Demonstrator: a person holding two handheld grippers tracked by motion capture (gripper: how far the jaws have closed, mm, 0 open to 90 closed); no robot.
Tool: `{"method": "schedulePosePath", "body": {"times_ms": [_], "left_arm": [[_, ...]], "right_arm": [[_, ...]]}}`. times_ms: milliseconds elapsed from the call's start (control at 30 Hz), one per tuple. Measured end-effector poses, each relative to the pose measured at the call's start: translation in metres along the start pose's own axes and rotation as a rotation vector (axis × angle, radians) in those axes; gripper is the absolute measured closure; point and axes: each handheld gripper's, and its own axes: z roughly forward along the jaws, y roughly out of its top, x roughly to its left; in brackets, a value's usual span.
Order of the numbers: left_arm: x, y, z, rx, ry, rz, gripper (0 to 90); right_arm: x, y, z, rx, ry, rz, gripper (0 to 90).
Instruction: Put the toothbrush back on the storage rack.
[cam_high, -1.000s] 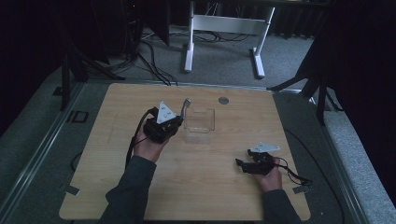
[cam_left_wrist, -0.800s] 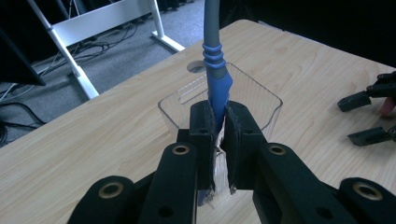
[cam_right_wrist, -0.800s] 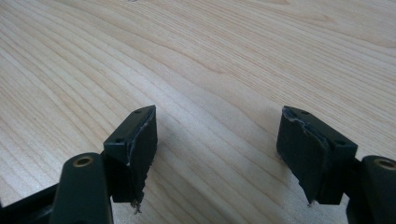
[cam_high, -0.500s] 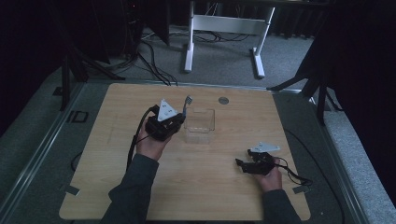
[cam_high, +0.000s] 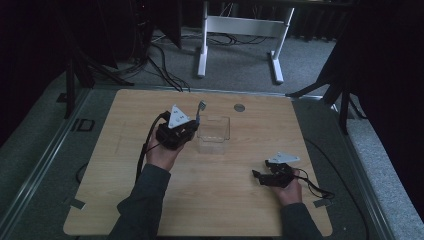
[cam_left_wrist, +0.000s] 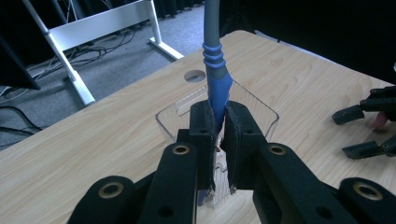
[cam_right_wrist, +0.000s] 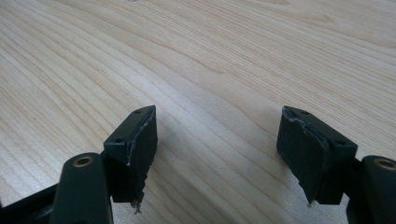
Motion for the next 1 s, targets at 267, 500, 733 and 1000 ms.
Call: {"method": "schedulePosePath", "body": {"times_ms": [267, 500, 733, 1000], "left_arm": [[0.000, 0.002, 0.001, -0.010, -0.008, -0.010, 82.2], [0.000, 0.004, 0.003, -0.017, -0.015, -0.016, 82.2], [-0.002, 0.009, 0.004, -0.026, -0.021, -0.011, 82.2], [-0.003, 0.013, 0.008, -0.031, -0.028, -0.016, 82.2]], "right_arm": [[0.000, 0.000, 0.001, 0.000, 0.000, -0.001, 28.5], [0.000, 0.000, 0.001, 0.000, 0.000, 0.000, 28.5], [0.000, 0.001, 0.001, 0.000, 0.000, 0.000, 28.5], [0.000, 0.001, 0.001, 0.000, 0.000, 0.000, 28.5]]}}
